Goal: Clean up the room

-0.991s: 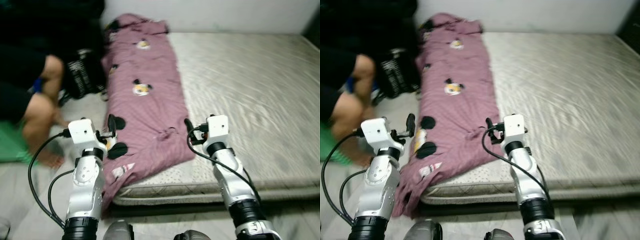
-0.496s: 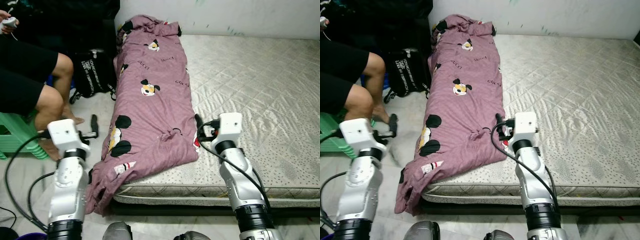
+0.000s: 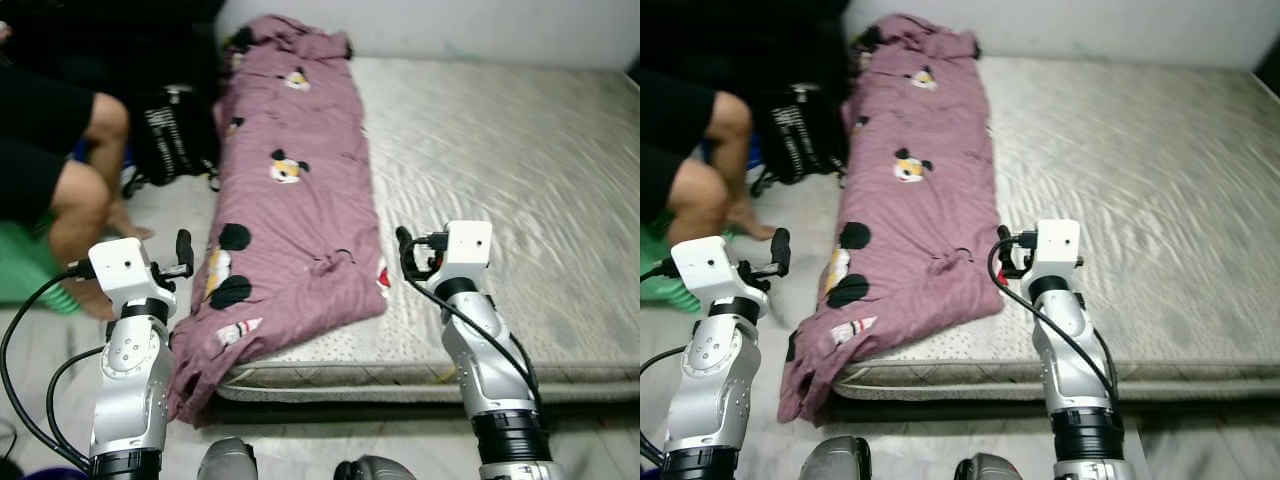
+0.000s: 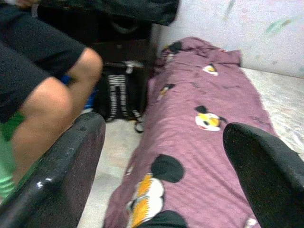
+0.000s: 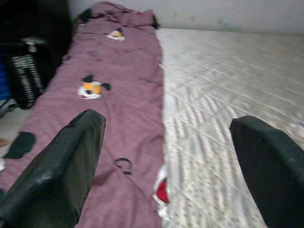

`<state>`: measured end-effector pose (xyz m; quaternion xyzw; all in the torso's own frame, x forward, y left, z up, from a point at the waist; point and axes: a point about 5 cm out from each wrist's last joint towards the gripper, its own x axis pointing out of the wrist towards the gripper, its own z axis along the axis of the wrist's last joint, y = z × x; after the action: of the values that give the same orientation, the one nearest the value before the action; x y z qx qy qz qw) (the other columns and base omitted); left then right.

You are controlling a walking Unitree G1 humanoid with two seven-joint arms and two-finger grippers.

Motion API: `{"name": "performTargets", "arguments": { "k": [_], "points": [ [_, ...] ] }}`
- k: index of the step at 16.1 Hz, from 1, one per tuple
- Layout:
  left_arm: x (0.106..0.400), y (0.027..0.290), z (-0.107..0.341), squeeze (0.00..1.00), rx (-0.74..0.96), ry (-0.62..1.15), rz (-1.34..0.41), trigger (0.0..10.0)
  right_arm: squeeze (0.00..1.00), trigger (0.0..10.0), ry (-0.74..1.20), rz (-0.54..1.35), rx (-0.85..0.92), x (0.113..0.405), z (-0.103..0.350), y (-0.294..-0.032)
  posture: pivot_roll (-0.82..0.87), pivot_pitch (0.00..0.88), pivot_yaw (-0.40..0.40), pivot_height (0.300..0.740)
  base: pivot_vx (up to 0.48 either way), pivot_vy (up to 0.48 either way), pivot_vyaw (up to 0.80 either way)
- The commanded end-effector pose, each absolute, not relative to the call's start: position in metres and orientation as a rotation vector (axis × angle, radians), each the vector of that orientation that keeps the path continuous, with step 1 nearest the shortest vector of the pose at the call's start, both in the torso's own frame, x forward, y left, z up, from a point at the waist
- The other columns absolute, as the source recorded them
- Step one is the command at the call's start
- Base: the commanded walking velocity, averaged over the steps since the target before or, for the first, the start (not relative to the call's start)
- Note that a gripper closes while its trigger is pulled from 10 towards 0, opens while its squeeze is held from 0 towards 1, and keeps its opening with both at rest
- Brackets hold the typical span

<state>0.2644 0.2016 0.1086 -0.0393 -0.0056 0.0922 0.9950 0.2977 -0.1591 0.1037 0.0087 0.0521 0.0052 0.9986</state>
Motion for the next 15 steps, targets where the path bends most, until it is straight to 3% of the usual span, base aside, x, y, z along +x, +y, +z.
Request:
{"name": "performTargets", "arguments": {
  "k": [1,2,15],
  "points": [
    [0.2672,0.1987,0.1143,0.0,-0.077,-0.023,0.178,10.0,0.0,10.0,0.102,-0.016,0.015,0.2976,0.1064,-0.1655,0.04,0.077,-0.066,0.74,0.0,0.0,-0.8],
    [0.2679,0.1982,0.1157,0.0,-0.078,-0.026,0.178,10.0,0.0,10.0,0.102,-0.014,0.012,0.2976,0.107,-0.1657,0.04,0.075,-0.066,0.74,0.0,0.0,-0.8],
    [0.2733,0.1943,0.1201,0.0,-0.096,-0.033,0.167,10.0,0.0,10.0,0.089,0.032,0.026,0.3007,0.1102,-0.1622,0.04,0.074,-0.066,0.74,0.0,0.0,0.0]
  ]
}}
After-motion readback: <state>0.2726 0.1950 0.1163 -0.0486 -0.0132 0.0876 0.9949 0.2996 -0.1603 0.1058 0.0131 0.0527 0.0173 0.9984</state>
